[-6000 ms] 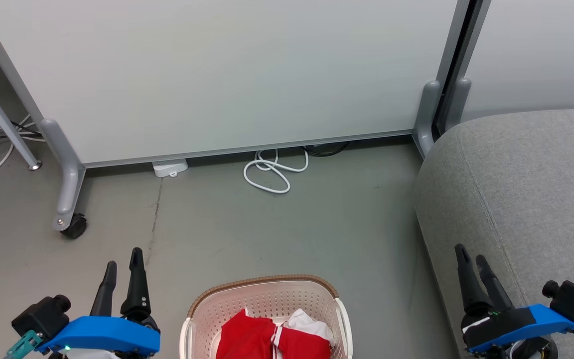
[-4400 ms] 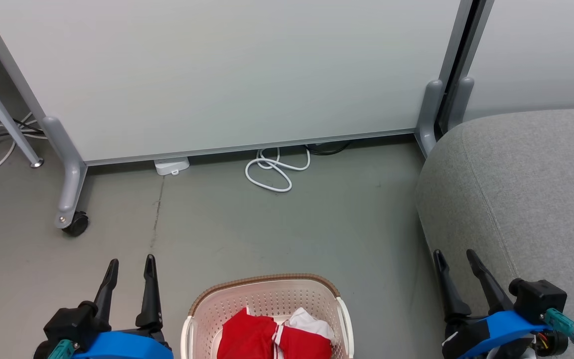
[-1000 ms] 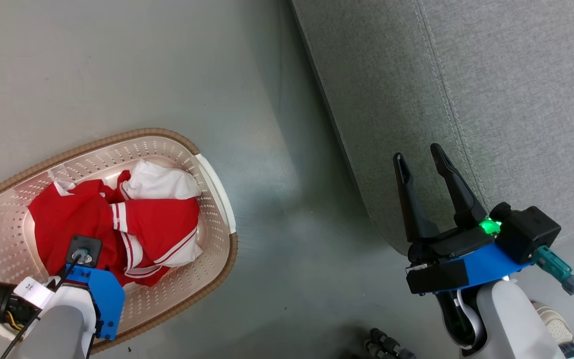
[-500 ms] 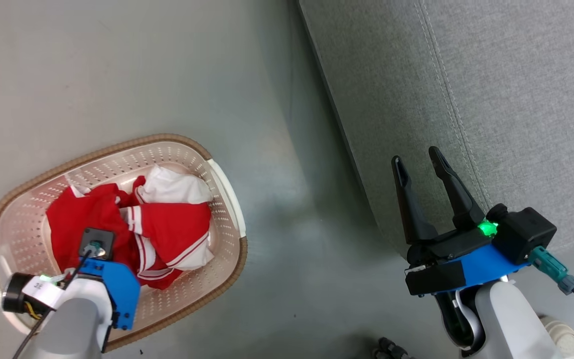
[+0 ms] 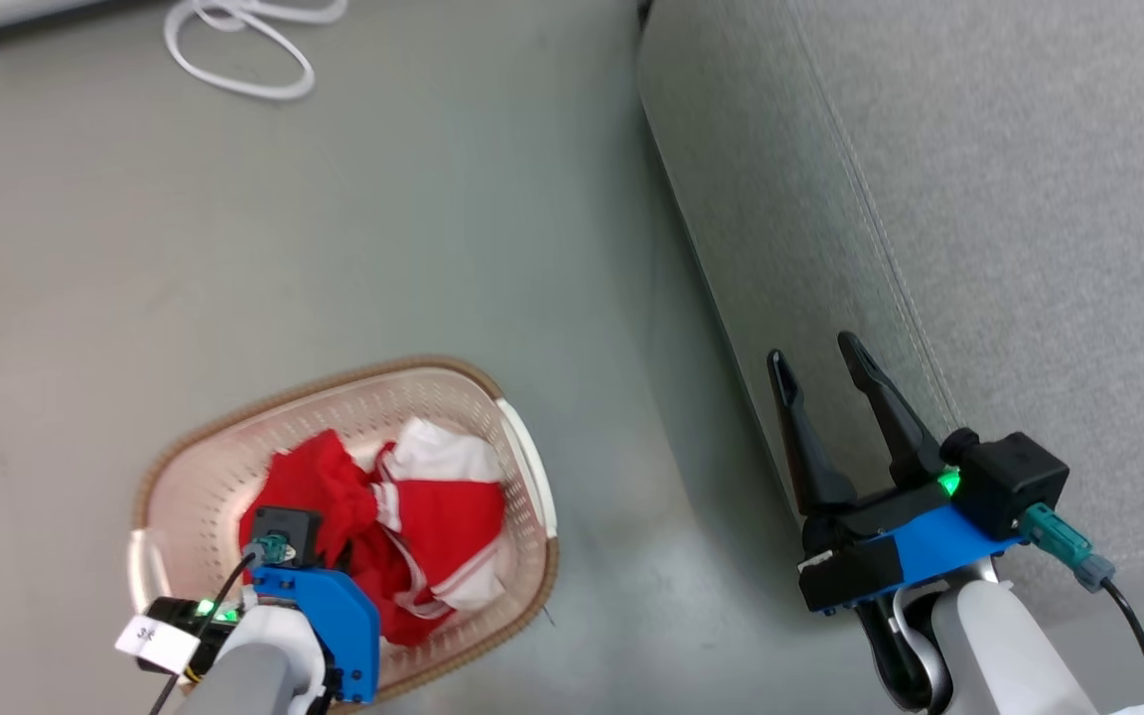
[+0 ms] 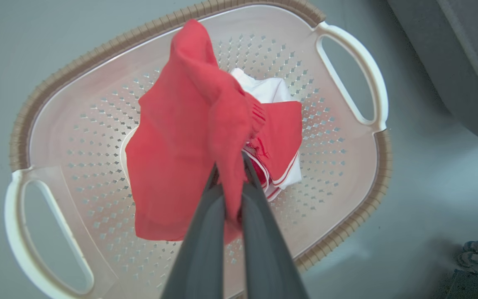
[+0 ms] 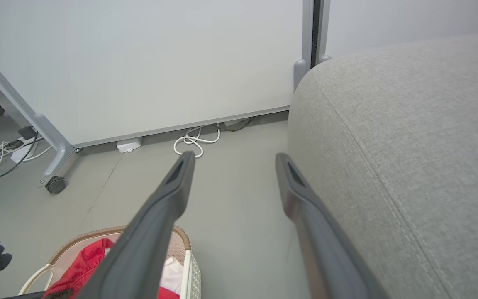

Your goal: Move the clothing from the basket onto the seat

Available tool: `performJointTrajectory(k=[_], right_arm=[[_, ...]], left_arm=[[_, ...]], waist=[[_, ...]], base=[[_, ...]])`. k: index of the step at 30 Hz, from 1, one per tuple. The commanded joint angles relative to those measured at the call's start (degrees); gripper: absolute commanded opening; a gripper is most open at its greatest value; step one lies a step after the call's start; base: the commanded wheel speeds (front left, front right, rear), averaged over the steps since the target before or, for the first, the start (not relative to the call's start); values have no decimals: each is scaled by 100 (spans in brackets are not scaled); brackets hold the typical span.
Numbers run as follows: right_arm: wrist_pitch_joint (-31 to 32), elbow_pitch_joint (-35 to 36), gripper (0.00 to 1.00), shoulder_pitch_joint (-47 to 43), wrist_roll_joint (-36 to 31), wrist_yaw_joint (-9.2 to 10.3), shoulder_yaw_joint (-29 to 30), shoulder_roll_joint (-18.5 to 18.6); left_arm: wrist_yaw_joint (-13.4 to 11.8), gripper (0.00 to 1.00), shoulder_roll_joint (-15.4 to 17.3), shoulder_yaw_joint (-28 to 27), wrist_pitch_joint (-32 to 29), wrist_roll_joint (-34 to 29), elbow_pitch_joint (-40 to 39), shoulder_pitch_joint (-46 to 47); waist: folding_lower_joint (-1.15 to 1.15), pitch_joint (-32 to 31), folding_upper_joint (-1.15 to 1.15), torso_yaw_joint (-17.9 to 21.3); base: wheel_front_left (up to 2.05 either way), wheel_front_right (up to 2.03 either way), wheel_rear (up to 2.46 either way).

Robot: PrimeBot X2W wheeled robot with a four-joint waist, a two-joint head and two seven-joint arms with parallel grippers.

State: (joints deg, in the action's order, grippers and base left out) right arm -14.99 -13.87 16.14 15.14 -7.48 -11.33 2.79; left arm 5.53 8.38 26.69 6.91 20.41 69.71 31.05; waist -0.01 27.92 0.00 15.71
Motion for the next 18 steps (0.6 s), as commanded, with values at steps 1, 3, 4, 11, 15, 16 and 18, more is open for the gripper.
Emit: performJointTrajectory(k=[1,3,4,11,15,16,18], right_arm=[[-28,-68,100,-94,-57,-3,16,19],[-26,-165,100,-180,-92,-3,53,18],[-26,-210,100,-215,-119,-3,75,18],[-17,-463,100,-490,-261,-3,168,18],[65,-505,100,-640,-300,-3,160,18],[74,-499,100,-660,-302,-3,148,17],[121,-492,100,-697,-295,-3,140,18]], left_arm=[[60,0,-41,-2,97,60,-46,-75],[119,0,-131,22,202,128,-92,-132],[144,0,-174,34,258,161,-135,-144],[209,0,-380,219,447,423,-531,-154],[208,0,-459,475,458,606,-946,-96],[208,0,-469,536,459,640,-1055,-56],[193,0,-478,671,445,737,-1300,38]], waist=[[1,-632,0,-369],[1,-929,0,-516],[1,-1062,0,-592],[1,-1808,0,-1061],[1,-2076,0,-1241],[1,-2132,0,-1272],[1,-2235,0,-1328]], base=[[0,0,0],[0,0,0],[0,0,0],[0,0,0],[0,0,0],[0,0,0],[0,0,0]])
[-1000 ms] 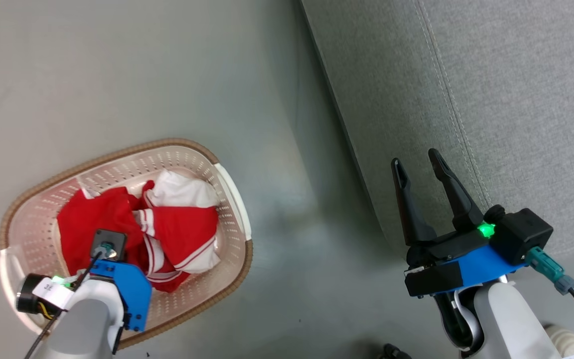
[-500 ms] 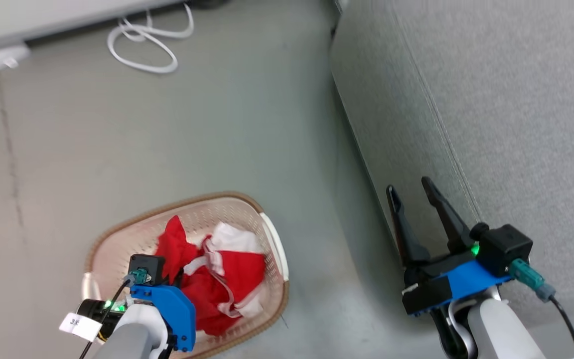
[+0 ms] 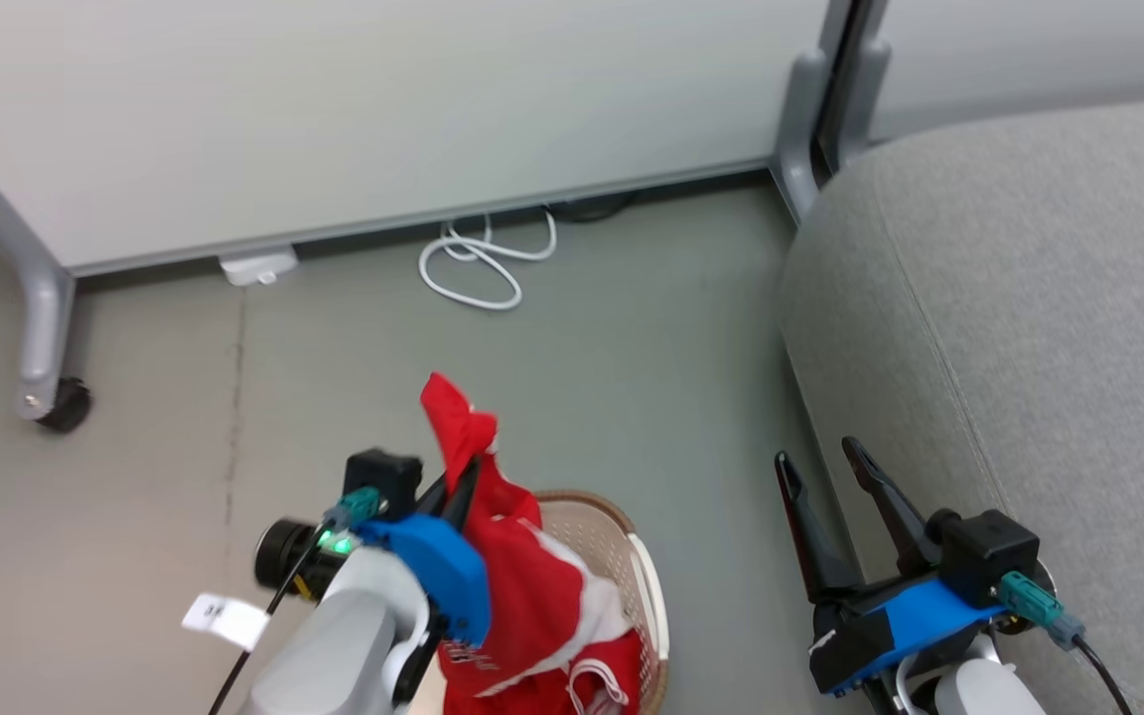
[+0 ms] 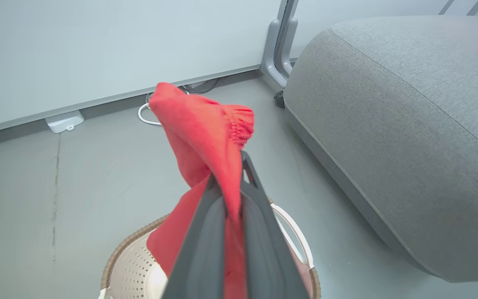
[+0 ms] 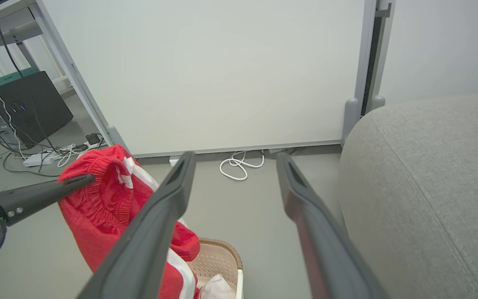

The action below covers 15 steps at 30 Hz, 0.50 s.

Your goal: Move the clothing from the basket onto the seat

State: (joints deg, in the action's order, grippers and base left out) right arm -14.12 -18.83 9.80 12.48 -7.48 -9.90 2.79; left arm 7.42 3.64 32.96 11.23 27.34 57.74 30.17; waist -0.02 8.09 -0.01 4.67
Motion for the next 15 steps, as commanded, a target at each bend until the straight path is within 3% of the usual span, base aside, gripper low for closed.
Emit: performJointTrajectory(k=[1,15], right_arm=[[34,9,100,-95,-25,-3,-6,17],[243,195,100,-348,-38,-3,-80,18]], left_arm=[[3,0,-7,102,-6,89,-225,163],[5,0,-48,1019,-507,306,-1583,1210]], waist=[[2,-298,1,-247],[2,-518,1,-555]], base=[[0,0,0],[0,0,0]])
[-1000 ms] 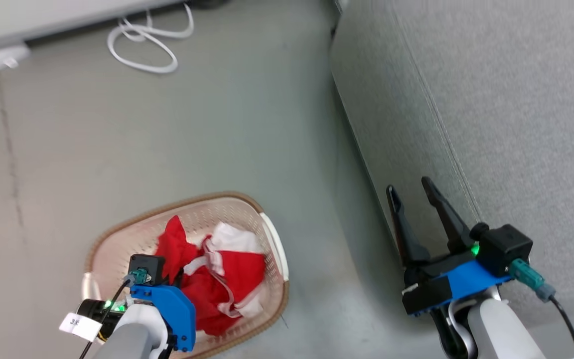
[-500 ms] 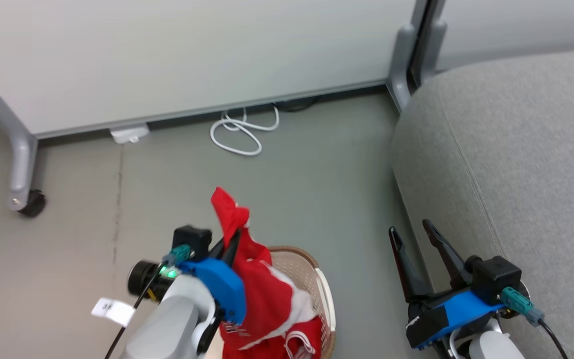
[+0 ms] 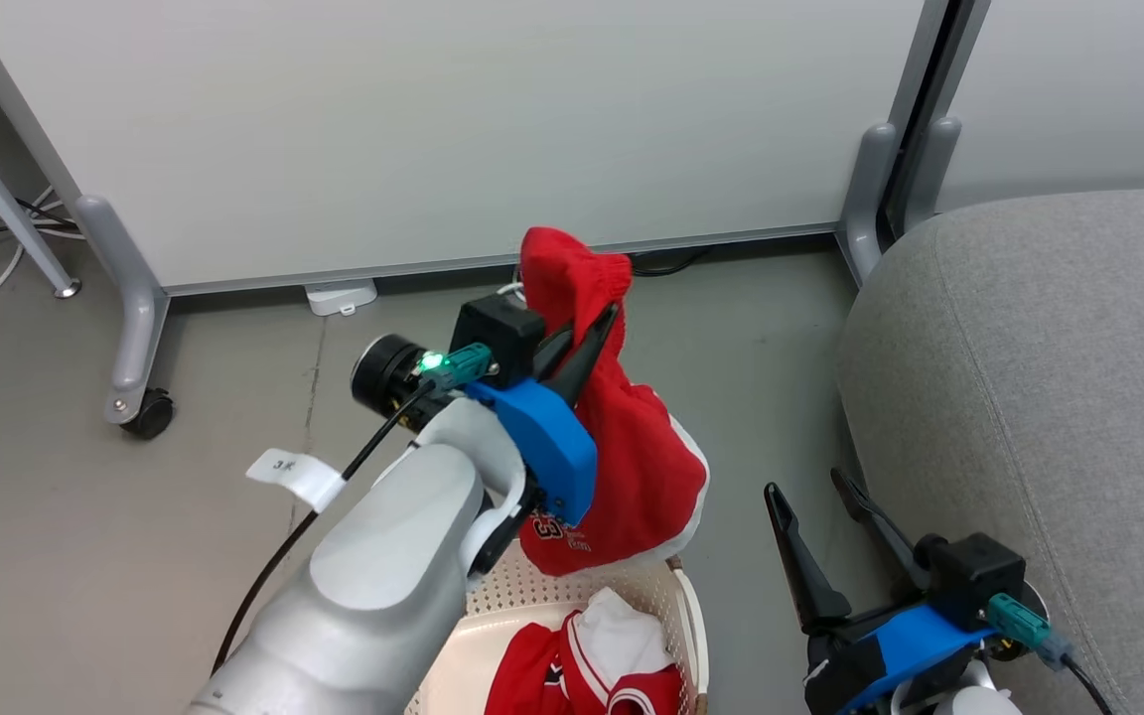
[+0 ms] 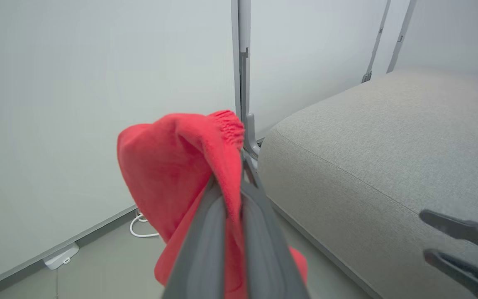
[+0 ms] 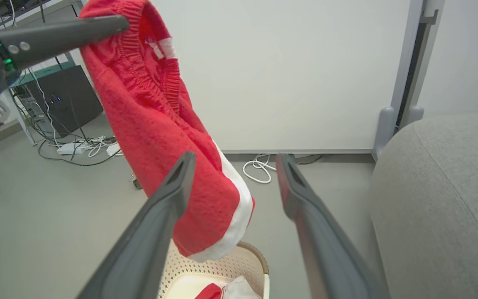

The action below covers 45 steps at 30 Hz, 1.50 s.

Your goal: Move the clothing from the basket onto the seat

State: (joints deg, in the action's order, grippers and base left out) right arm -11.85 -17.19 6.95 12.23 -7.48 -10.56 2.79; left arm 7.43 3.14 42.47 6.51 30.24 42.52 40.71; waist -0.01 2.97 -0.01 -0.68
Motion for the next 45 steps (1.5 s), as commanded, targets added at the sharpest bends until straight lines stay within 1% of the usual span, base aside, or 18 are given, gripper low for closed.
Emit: performJointTrajectory(k=[1,8,14,22,29,38,45], right_arm=[[24,37,100,-72,-21,-3,-30,17],[85,59,100,-157,1,-3,-85,18],[128,77,100,-230,-7,-3,-124,17],[167,138,100,-251,-32,-3,-149,17],[199,145,100,-218,-35,-3,-139,18],[406,53,100,229,-82,-3,-363,18],[790,-299,100,687,-10,-3,-513,17]], left_arm=[[4,0,-4,153,-62,34,-117,242],[4,0,-18,785,-197,258,-444,757],[3,0,-18,1316,-248,629,-736,1049],[-91,0,-19,1656,-122,965,-750,1222],[-120,0,-21,1894,-69,1146,-711,1289],[-168,0,-20,2194,9,1360,-680,1432],[-193,0,-21,2415,41,1542,-761,1517]], waist=[[1,-15,1,-33],[1,-130,1,-71],[1,-234,1,-33],[1,-264,1,95],[1,-272,1,153],[1,-243,1,242],[1,-218,1,238]], base=[[0,0,0],[0,0,0],[0,0,0],[0,0,0],[0,0,0],[0,0,0],[0,0,0]])
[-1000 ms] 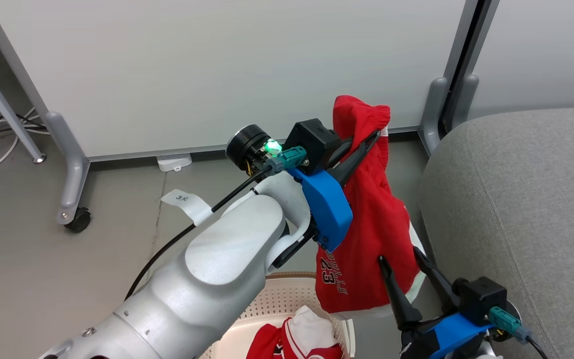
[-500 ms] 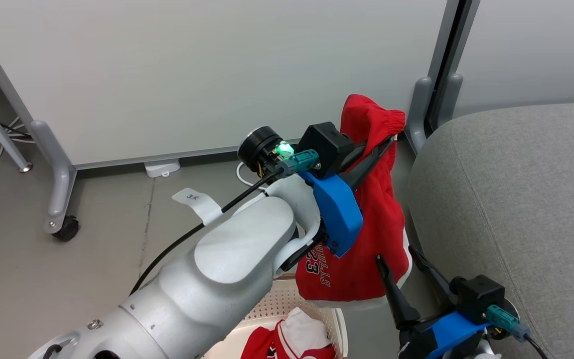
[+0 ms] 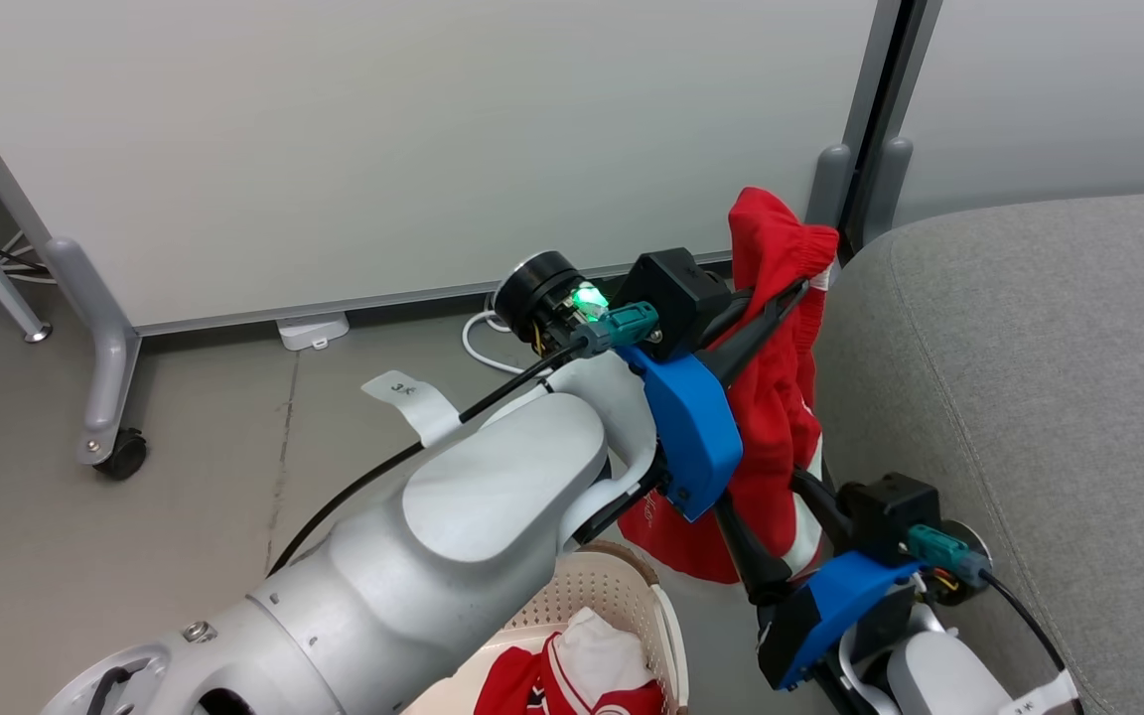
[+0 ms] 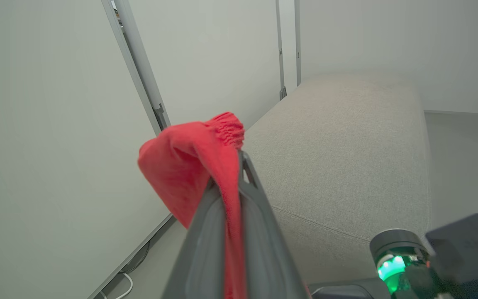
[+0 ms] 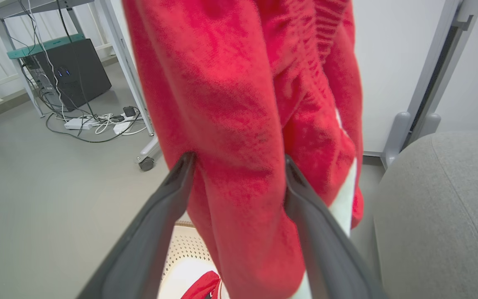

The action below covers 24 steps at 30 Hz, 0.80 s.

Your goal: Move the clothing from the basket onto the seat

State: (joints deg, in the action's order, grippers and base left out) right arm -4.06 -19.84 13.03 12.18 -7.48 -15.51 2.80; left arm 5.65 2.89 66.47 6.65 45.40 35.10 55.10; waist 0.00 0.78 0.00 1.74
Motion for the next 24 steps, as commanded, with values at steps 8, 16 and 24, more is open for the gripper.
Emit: performJointTrajectory(k=[8,16,24], right_arm=[[105,-466,0,456,280,-3,-329,17],[-17,-673,0,529,341,-3,-435,17],[-88,-762,0,426,296,-3,-370,17]], left_arm=[[-64,0,3,229,63,207,-16,168],[-177,0,0,329,123,357,126,236],[-211,0,2,407,145,496,185,269]], waist=[[0,-18,0,-20],[0,-45,0,-7],[0,-55,0,29]], base=[[0,0,0],[0,0,0],[0,0,0]])
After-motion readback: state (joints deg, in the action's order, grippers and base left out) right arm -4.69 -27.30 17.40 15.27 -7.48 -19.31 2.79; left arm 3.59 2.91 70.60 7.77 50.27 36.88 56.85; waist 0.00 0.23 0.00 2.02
